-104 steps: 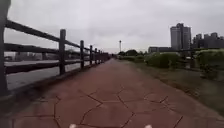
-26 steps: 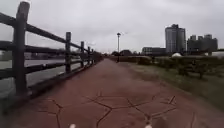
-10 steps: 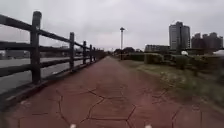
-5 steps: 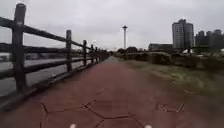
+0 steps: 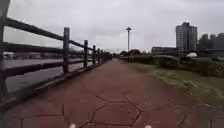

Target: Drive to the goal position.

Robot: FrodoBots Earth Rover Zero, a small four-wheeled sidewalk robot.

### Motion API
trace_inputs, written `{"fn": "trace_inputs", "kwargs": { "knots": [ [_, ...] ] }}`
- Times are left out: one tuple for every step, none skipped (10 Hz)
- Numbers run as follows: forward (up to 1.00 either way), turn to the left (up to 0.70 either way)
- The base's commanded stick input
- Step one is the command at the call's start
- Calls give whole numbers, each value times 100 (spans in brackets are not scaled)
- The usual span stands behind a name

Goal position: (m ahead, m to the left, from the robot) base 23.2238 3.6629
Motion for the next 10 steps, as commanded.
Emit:
{"fn": "trace_inputs", "kwargs": {
  "knots": [
    [100, 0],
    [100, 0],
    [100, -40],
    [100, -40],
    [100, -31],
    [100, -8],
    [100, 0],
    [100, 0],
    [100, 0],
    [100, 0]
  ]
}}
